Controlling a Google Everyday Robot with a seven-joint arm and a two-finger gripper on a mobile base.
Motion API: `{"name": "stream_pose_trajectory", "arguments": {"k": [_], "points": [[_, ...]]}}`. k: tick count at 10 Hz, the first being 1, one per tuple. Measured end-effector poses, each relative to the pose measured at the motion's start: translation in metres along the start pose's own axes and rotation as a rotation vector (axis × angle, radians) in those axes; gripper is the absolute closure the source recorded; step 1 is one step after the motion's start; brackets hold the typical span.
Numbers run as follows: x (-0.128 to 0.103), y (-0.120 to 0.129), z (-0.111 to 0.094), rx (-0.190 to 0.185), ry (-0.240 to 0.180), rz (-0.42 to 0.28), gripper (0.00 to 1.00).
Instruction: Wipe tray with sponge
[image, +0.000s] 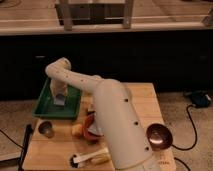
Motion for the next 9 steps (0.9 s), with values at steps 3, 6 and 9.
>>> {"name": "stream_pose_trajectory", "arguments": {"k": [3, 6, 9], "points": [[-0.048, -0.004, 0.004, 0.025, -0.053, -0.043, 1.0], [-0.059, 0.017, -0.003, 0.021, -0.041, -0.01, 1.0], [-0.028, 0.051, -0.016, -0.003, 0.005, 0.061, 1.0]]}}
